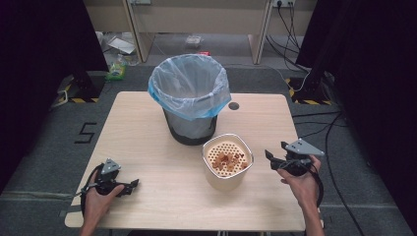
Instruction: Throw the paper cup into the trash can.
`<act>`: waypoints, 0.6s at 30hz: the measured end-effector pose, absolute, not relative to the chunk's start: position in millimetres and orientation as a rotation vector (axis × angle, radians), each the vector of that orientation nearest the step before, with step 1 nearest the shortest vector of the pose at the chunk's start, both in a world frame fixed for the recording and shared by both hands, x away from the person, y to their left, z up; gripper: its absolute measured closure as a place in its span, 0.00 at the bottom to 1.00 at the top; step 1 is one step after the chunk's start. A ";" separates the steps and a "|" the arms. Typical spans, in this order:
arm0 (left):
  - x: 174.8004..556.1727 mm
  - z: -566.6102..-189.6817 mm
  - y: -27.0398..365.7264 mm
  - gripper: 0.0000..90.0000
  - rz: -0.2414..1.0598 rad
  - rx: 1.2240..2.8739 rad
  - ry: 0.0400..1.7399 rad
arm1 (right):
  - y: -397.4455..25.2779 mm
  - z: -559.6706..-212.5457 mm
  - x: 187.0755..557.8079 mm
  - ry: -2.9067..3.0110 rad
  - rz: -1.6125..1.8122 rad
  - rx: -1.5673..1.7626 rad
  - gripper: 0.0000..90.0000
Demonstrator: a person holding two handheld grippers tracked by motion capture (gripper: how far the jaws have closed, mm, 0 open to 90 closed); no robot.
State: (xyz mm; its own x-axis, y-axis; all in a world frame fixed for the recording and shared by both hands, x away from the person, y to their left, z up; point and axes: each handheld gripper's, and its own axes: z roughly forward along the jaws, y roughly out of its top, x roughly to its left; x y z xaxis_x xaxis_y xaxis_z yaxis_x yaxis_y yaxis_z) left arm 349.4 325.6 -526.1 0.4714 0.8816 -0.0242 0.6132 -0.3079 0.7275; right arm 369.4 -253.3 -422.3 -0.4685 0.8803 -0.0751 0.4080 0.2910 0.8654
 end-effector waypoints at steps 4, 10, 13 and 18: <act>349.3 -526.0 325.7 0.00 0.504 2.042 1.233 | -255.0 -433.8 366.9 2.037 1.060 1.161 0.36; 349.0 -526.1 325.8 0.00 0.502 2.043 1.230 | -259.2 -461.4 362.9 2.079 1.006 1.215 0.36; 349.0 -526.0 325.8 0.00 0.502 2.043 1.230 | -260.2 -472.9 362.8 2.099 0.984 1.252 0.36; 349.0 -526.0 325.8 0.00 0.501 2.043 1.230 | -261.8 -483.2 364.4 2.129 0.949 1.266 0.34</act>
State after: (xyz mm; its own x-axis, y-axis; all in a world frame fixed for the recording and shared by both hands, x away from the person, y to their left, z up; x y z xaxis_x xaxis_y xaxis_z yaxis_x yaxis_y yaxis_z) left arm 349.0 325.8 -526.0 0.4768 0.8787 -0.0234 0.6120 -0.3127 0.7264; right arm 364.4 -261.8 -483.2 -0.4536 0.8894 -0.0557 0.5534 0.3301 0.7647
